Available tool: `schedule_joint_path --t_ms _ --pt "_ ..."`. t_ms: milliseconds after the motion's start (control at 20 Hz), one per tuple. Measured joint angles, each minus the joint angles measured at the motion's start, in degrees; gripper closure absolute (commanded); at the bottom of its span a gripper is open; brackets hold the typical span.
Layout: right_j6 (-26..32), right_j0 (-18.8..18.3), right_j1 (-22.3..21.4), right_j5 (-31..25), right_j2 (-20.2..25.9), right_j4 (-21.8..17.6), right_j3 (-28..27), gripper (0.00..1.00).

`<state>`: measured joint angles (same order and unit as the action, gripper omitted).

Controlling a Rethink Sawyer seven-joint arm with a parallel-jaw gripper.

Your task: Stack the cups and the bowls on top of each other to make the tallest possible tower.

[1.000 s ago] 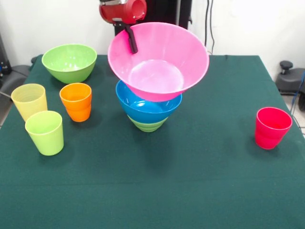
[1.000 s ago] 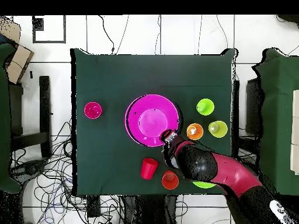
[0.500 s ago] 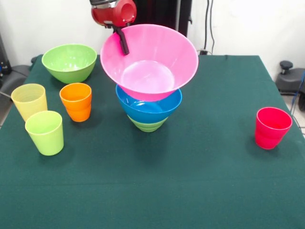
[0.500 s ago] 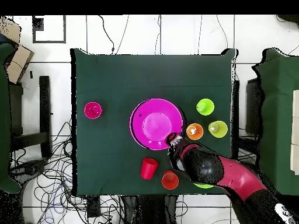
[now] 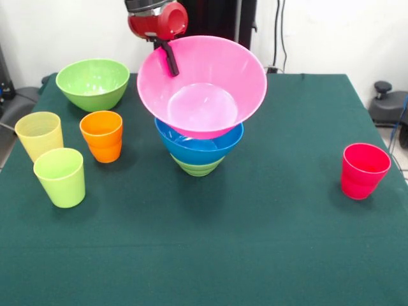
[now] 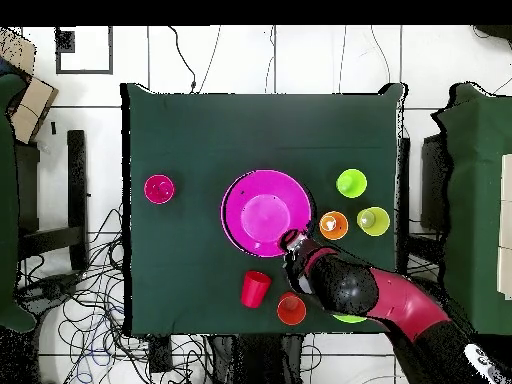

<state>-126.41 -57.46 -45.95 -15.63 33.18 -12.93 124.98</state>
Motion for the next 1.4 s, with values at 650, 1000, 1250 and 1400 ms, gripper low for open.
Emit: schedule_joint_path --t_ms 650,1000,1250,1400 --pt "0.0 1.8 2.7 0.0 -1.5 -3.8 0.0 1.00" --pt "0.0 1.7 3.5 0.0 -1.6 -4.0 0.0 1.00" --pt "0.0 1.7 3.5 0.0 -1.6 -4.0 0.0 1.00" --pt "0.0 1.6 3.5 0.0 -1.6 -4.0 0.0 1.00"
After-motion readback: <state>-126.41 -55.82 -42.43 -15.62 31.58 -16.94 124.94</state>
